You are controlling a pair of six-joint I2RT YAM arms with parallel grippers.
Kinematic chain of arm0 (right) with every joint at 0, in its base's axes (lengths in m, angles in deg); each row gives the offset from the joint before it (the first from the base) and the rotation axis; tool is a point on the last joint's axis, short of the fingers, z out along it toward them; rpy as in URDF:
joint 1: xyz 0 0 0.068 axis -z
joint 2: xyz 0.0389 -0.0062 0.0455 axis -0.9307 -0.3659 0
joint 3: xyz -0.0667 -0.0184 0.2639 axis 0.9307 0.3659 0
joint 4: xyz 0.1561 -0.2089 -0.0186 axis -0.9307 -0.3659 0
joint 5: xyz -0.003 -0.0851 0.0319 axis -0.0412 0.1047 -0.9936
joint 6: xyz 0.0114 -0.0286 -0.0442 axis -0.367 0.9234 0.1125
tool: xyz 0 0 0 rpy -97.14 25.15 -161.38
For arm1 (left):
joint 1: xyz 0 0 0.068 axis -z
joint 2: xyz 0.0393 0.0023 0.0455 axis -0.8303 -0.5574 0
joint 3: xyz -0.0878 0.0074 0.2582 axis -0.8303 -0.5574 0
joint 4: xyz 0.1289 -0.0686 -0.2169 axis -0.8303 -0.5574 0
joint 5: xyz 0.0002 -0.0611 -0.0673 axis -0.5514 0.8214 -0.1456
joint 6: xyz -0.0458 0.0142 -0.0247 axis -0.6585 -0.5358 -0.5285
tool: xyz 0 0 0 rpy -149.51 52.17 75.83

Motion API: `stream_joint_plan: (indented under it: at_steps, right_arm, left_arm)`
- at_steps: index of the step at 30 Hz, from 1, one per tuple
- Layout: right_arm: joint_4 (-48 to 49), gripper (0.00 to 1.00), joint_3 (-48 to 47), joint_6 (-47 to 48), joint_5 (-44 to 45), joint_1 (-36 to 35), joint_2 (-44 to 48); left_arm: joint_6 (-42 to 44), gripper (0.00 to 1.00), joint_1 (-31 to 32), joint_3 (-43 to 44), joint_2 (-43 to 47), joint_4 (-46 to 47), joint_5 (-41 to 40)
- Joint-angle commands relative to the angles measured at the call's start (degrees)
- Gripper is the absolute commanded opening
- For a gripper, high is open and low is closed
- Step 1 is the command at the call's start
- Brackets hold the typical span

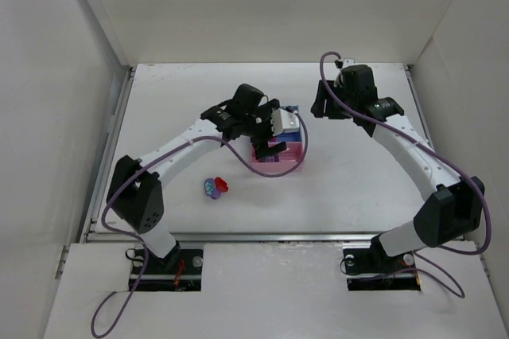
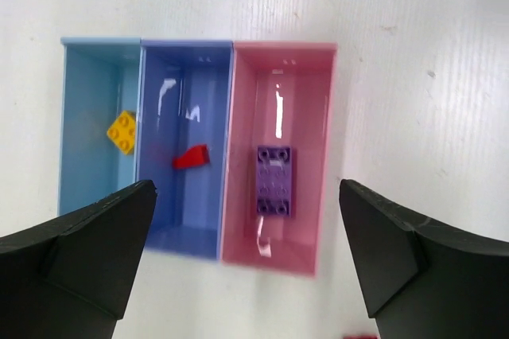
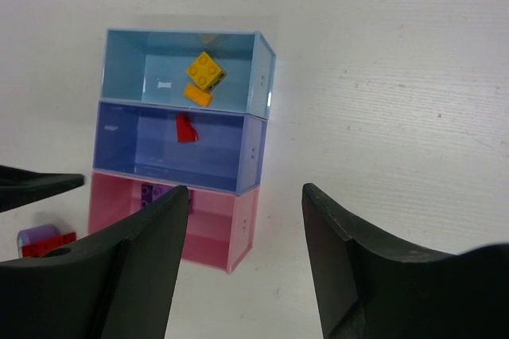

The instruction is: Sort the legos into containers by color

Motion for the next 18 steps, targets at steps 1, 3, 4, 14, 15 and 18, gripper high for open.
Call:
stream_joint_plan:
  at_steps: [1,3,4,14,15,18]
  right_arm:
    - [2.20,0.64,-2.68,2.42,-1.47,-1.50,-0.28]
    - [1.59,0.64,-2.68,2.42,-1.99,-3.07,-0.89]
    - [1.59,0.64,-2.68,2.42,-1.99,-3.60,-0.89]
    - [1.06,0.64,-5.31,2.95,-2.61,-9.75,-5.46]
    - [0.54,0.64,-5.32,2.95,-2.61,-9.76,-5.46]
    - [0.53,0.64,-5.32,2.95,-2.08,-11.17,-5.99]
  left_arm:
    - [0.66,1.00,-2.93,0.11,9.09,-9.34,0.59]
    - [0.75,1.00,-5.48,-4.61,13.22,-9.89,-1.78]
    - [0.75,1.00,-8.45,-6.48,17.50,-10.59,-2.66]
    - [14.28,1.00,-14.10,-32.05,31.96,-17.19,-14.27]
    - [12.89,1.00,-14.11,-32.59,31.96,-17.19,-13.40]
    - [11.21,1.00,-14.11,-33.91,30.03,-16.66,-10.50]
